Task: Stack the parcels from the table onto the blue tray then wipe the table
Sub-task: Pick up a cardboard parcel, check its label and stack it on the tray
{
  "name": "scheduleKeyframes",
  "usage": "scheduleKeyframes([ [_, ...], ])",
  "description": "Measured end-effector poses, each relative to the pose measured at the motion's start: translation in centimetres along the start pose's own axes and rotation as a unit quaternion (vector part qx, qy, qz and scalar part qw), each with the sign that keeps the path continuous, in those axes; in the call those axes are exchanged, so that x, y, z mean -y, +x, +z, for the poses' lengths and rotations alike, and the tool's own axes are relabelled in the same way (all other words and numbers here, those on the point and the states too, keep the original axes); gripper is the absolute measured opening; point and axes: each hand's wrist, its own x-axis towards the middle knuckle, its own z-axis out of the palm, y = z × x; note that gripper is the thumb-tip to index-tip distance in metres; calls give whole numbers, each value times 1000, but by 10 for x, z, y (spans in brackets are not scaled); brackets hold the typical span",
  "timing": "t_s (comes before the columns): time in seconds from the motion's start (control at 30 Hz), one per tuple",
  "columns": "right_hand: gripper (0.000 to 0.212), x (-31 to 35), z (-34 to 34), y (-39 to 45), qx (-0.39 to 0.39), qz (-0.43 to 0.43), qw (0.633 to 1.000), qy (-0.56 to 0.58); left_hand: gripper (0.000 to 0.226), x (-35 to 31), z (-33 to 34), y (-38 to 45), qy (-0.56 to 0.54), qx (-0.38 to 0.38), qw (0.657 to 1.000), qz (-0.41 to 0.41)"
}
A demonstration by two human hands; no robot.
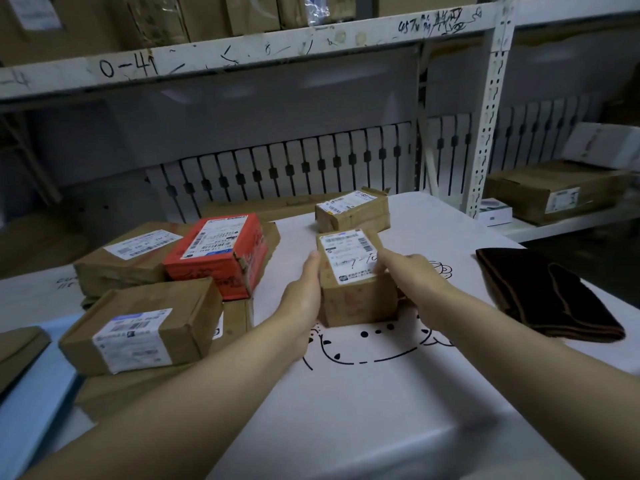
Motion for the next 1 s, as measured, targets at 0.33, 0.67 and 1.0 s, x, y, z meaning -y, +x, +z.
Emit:
scheduleKeyframes([
  [0.33, 49, -4, 19, -33, 52, -3, 998, 20, 54, 11, -30, -37, -113, -13, 991, -75],
  [0.67, 23, 4, 26, -74, 154, -2, 980, 124, 27, 15, -55, -70, -158, 33, 987, -26],
  [1.0, 57, -1, 23, -94, 285, -86, 946, 132, 115, 24, -92, -86, -102, 48, 988, 106],
])
